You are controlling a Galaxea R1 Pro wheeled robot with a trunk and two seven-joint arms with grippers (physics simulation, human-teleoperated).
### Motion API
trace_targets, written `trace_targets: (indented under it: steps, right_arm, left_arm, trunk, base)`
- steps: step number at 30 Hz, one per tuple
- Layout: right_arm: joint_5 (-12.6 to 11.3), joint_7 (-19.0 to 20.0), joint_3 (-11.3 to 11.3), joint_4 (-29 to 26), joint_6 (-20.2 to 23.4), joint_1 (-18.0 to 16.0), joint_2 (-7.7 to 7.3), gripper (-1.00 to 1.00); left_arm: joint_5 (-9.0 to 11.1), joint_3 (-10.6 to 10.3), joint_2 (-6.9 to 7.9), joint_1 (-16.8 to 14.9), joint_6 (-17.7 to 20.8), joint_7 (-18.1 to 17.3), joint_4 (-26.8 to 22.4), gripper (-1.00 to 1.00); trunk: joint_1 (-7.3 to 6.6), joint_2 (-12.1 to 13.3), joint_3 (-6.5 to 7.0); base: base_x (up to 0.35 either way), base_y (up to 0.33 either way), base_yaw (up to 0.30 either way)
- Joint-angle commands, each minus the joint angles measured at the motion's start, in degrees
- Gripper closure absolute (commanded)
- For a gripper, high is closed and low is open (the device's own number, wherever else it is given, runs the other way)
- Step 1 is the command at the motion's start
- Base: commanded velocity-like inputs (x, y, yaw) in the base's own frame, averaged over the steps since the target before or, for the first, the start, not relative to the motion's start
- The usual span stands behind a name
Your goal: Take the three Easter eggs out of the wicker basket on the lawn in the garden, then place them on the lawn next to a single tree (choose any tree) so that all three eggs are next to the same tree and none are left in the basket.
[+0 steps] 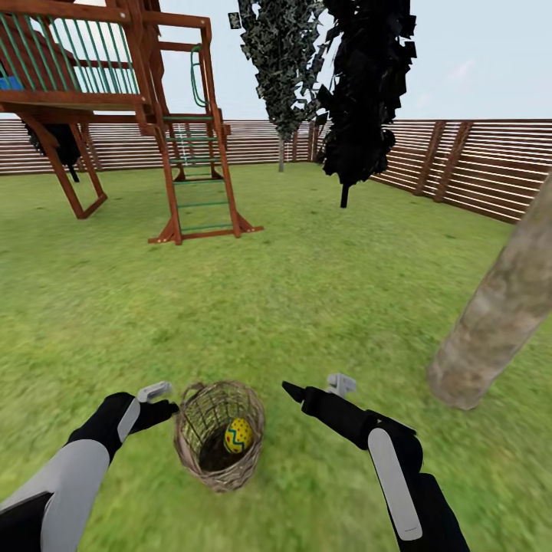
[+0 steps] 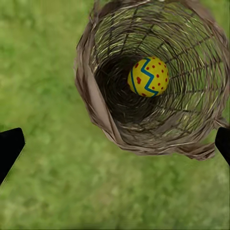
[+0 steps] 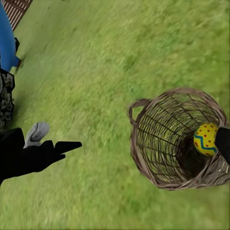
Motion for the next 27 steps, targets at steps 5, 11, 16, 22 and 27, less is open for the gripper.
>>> trace_targets:
  steps: [5,11,16,22,27]
  right_arm:
    - [0.2,0.3,-0.1,-0.1,0.3,0.0,-0.02,-1.0]
    - [0.2,0.3,-0.1,0.0,0.3,0.0,0.03,-1.0]
    - [0.2,0.3,-0.1,0.0,0.3,0.0,0.04,-1.0]
    - [0.2,0.3,-0.1,-0.1,0.3,0.0,0.04,-1.0]
    - [0.2,0.3,0.0,0.0,0.3,0.0,0.04,-1.0]
  left_arm:
    - [-0.3,0.4,-0.01,0.0,0.3,-0.4,-0.1,-1.0]
    - [-0.3,0.4,-0.05,0.0,0.3,-0.4,-0.1,-1.0]
    - [-0.3,0.3,-0.05,0.0,0.3,-0.4,-0.8,-1.0]
    - [-0.3,0.1,-0.09,0.0,0.3,-0.4,-1.8,-1.0]
    - [-0.3,0.1,-0.1,0.0,0.3,-0.4,-2.0,-1.0]
  trunk:
    - [0.02,0.0,0.08]
    - [0.02,0.0,0.41]
    - [0.02,0.0,0.71]
    - [0.02,0.0,1.09]
    - [0.02,0.0,1.43]
  base:
    - [0.097,0.269,-0.103]
    - [0.013,0.191,-0.193]
    - [0.001,0.026,-0.205]
    - [0.0,0.003,-0.207]
    - [0.0,0.0,-0.207]
